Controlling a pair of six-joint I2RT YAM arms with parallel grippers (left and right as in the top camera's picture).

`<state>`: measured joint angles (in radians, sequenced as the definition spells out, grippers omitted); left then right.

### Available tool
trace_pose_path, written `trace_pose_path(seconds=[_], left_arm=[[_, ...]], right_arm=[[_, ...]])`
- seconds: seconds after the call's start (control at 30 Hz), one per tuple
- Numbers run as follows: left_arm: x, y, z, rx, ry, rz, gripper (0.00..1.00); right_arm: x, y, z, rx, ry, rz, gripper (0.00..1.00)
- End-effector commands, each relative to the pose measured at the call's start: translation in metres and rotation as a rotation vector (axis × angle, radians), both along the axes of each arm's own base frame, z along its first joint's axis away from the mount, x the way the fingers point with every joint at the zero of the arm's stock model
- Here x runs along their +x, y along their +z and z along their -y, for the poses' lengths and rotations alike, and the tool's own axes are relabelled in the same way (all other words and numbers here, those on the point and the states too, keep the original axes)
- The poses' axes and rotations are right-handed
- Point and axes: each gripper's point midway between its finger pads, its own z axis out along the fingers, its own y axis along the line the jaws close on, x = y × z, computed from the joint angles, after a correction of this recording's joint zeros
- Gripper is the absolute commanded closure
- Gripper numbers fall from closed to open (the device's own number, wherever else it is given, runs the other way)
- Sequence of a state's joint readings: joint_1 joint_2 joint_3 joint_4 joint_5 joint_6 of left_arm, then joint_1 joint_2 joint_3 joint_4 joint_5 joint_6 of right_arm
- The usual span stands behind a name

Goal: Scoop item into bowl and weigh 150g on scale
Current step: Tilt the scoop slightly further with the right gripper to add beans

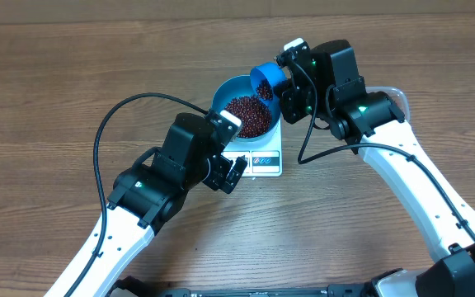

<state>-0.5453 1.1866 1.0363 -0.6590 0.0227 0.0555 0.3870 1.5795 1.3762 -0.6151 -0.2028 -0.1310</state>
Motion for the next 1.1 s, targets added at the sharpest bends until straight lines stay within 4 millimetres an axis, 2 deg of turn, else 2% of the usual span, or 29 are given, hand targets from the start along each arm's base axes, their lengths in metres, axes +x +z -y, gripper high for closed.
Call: trace_pose_path(seconds=[0.0, 0.3, 1.07], left_arm=[[-0.0002, 0.0055, -0.0009, -0.004, -0.004, 0.018, 0.00], [-0.0002, 0.0055, -0.0009, -0.004, -0.004, 0.018, 0.00], [-0.0002, 0.0055, -0.0009, -0.004, -0.004, 0.018, 0.00]], right_arm=[[0.0026, 0.0081, -0.0038, 0.009, 0.006, 0.021, 0.96], [-0.0015, 0.0020, -0.0006, -0.011, 0.007, -0.003, 0.96], [-0.0004, 0.0031, -0.0009, -0.009, 0.005, 0.003, 0.96]])
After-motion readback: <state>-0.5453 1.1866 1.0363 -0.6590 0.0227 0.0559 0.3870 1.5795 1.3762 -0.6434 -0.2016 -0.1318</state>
